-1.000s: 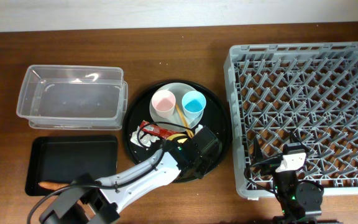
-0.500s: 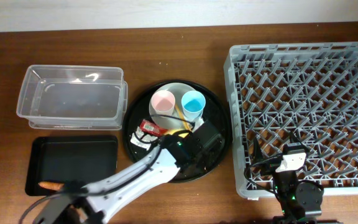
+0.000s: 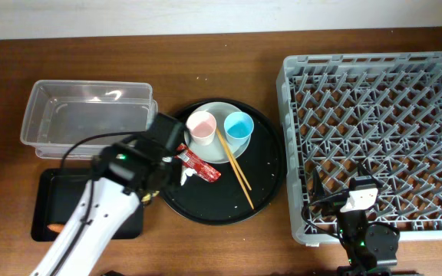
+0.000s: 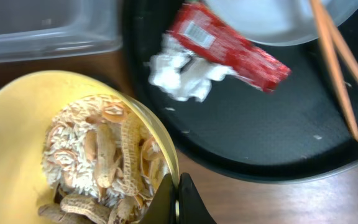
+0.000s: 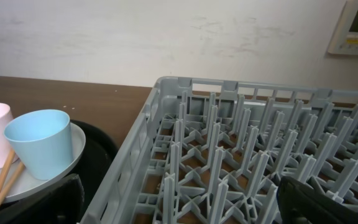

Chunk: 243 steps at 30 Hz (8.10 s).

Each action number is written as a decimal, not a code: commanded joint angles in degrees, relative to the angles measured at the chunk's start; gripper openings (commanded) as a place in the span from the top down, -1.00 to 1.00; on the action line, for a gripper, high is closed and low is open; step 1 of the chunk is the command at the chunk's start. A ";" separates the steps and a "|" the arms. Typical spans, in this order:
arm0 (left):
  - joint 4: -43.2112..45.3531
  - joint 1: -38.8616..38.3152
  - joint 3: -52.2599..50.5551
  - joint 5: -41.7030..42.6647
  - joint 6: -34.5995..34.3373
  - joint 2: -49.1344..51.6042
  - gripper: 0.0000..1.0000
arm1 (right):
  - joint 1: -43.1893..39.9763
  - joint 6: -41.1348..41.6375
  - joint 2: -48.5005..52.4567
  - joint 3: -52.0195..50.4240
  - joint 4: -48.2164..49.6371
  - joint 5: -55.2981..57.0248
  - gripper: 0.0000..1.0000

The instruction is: Sort waste into correct bins and load items into the dishwasher rack

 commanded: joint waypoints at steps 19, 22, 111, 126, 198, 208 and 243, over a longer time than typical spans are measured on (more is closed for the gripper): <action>5.46 50.93 -10.71 44.68 24.35 -7.58 0.99 | -0.15 -0.35 -0.33 -0.31 -0.26 -0.09 -0.97; 10.73 58.07 -16.44 50.42 24.52 -9.01 0.99 | -0.15 -0.35 -0.33 -0.31 -0.26 -0.09 -0.96; 26.01 6.78 -12.76 21.70 -8.35 -9.27 1.00 | -0.15 -0.35 -0.33 -0.31 -0.26 -0.09 -0.96; 34.82 -18.73 -12.83 14.01 -9.07 8.83 1.00 | -0.15 -0.35 -0.33 -0.31 -0.26 -0.09 -0.96; 36.98 -1.09 -21.86 -8.68 -3.89 0.72 0.99 | -0.15 -0.35 -0.33 -0.31 -0.26 -0.09 -0.97; 34.69 -0.52 -15.93 -35.80 -3.89 -17.64 1.00 | -0.15 -0.35 -0.33 -0.31 -0.26 -0.09 -0.96; 25.88 7.30 -14.86 15.65 -16.70 -9.09 -0.64 | -0.15 -0.35 -0.33 -0.31 -0.28 -0.09 -0.96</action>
